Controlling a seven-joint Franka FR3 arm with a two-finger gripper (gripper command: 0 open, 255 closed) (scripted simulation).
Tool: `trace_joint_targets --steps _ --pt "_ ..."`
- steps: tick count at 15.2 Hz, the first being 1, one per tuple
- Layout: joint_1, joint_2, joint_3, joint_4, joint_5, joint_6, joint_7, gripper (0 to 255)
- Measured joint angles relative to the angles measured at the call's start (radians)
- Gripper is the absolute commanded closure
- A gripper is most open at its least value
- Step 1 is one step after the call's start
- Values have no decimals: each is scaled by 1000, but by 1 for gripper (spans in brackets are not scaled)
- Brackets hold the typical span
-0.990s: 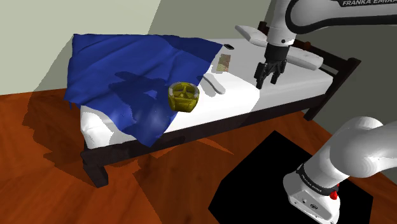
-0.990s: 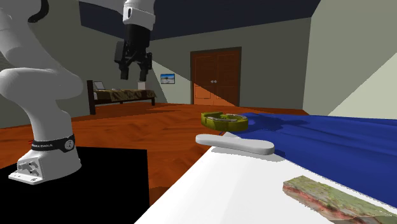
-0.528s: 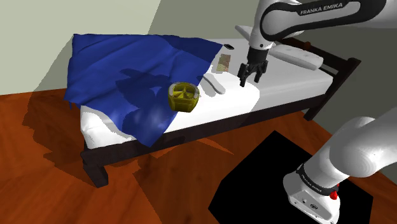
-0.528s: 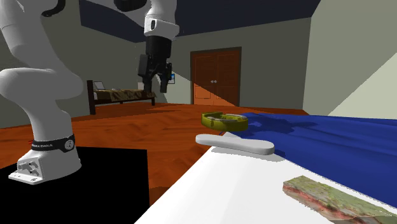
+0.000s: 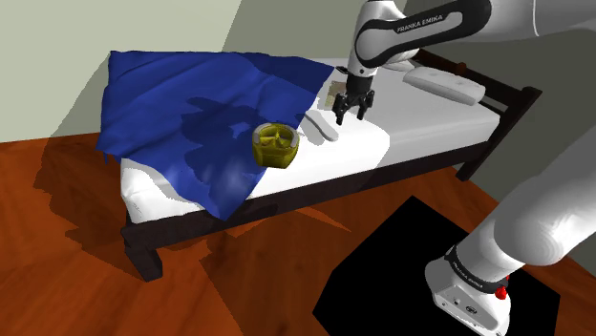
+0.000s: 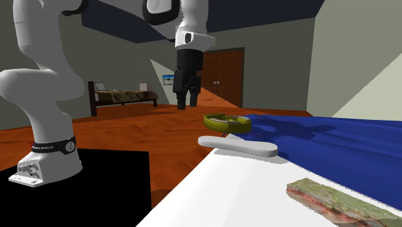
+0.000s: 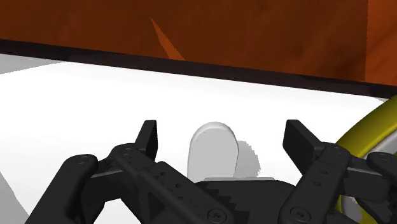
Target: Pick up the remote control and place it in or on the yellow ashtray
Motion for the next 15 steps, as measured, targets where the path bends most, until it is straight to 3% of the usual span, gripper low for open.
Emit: trace_joint_targets --steps 11,15 --pt "-20 389 -12 383 18 65 -11 0" --pt "-23 436 -12 399 20 100 -13 0"
